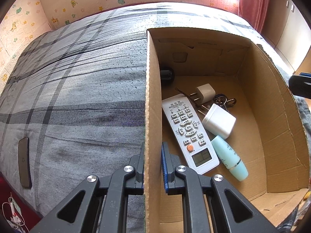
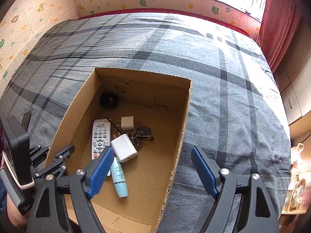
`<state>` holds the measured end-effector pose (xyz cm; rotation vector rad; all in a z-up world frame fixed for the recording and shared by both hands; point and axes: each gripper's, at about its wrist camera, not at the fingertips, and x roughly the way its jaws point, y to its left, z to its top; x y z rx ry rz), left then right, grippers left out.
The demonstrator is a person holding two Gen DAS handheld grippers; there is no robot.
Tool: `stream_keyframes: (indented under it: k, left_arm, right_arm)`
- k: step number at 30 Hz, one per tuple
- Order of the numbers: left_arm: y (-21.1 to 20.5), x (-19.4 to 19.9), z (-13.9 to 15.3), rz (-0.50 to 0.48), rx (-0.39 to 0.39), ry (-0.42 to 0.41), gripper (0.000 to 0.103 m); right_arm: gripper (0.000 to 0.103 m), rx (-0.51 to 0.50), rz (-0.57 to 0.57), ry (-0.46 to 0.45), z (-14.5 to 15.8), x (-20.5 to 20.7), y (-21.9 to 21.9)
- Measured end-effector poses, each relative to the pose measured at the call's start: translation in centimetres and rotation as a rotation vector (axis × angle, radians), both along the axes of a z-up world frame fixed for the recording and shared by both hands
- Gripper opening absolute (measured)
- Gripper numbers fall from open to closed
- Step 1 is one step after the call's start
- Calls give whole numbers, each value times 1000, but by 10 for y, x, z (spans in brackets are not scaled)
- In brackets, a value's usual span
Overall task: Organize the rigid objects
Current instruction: 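Raise the right gripper away from the box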
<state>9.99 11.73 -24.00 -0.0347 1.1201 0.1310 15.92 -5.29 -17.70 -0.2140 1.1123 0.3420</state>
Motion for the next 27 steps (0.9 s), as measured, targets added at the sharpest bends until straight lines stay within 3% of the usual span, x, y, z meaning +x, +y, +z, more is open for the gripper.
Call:
stream_keyframes:
  k: [8,16,27]
  left_arm:
    - [-4,-1,1,-2,13,-4,13]
    - [-7,-2,2,-4,23,-1,14]
    - [-11,-4,7,-7,40,9,15]
  right_arm:
    - [103,16,-41,-46,17,-32,-25]
    - [103,26,-57,-77,27,-60,-39]
    - [103,41,-78,-89,36,-68,-50]
